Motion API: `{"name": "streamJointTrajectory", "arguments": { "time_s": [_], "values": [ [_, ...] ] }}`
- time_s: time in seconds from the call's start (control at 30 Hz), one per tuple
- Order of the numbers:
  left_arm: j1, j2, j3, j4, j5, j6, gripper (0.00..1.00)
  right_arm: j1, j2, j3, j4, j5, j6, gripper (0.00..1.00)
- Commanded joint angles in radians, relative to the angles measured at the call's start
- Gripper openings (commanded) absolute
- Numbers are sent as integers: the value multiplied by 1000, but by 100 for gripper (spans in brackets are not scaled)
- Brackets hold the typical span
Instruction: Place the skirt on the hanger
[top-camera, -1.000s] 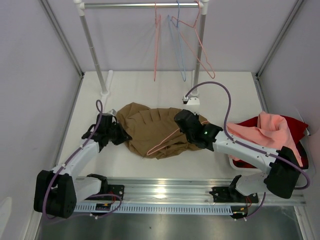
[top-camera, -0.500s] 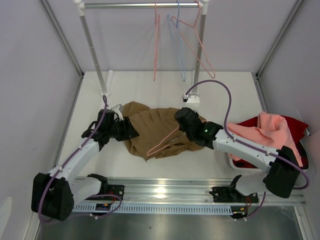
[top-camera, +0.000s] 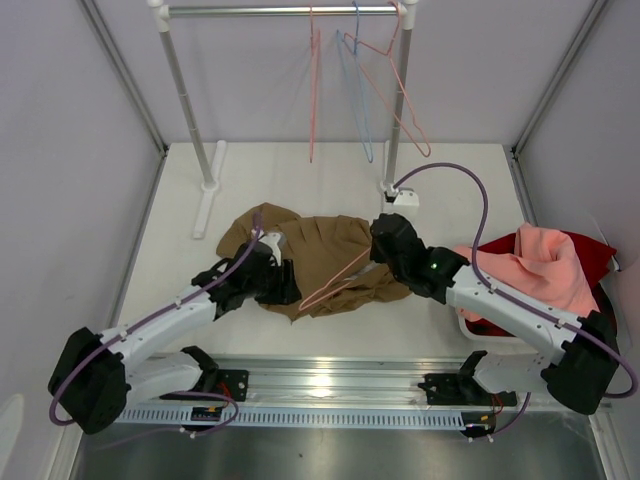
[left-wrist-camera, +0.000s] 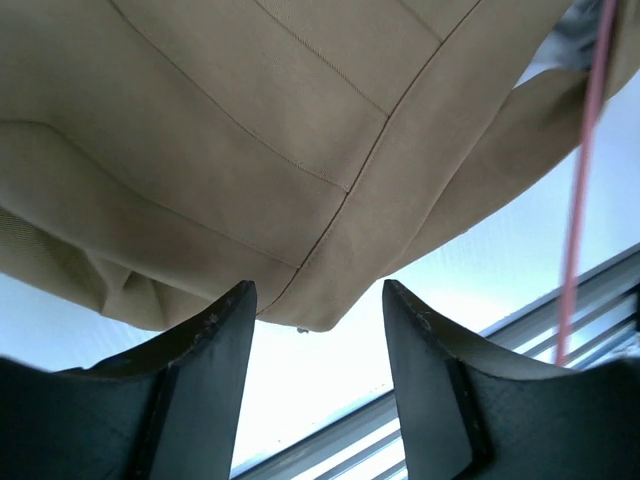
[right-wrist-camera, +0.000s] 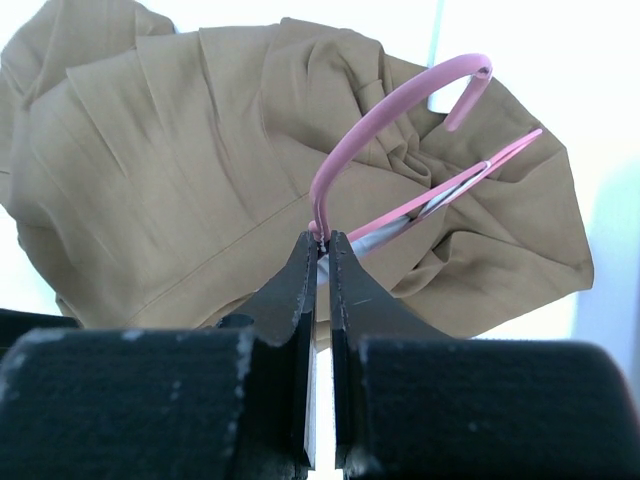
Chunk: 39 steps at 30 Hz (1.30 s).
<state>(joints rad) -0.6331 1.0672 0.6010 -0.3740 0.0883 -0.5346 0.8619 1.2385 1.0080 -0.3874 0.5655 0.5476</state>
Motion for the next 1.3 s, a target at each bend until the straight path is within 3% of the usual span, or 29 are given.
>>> {"name": "streamJointTrajectory", "arguments": {
  "time_s": [0.0,0.33,0.63,0.93,1.03,1.27],
  "values": [
    [-33,43,0,81,-51,-24,60,-15,-59,-29,31,-13,28,0],
    [-131,148,97,84,-84,31,64,-32,-172,-117,15,-12,54,0],
    [-258,266,201,6,-252,59,64,-37,-237,-166,2,-13,75,0],
    [-321,350,278,-98,-429,71,58,-41,-266,-186,-5,-9,77,0],
    [-326,361,287,-115,-461,74,51,-43,-269,-189,-4,-7,75,0],
    [-326,361,307,-140,-501,84,17,-46,-266,-193,-1,-7,72,0]
  ]
}}
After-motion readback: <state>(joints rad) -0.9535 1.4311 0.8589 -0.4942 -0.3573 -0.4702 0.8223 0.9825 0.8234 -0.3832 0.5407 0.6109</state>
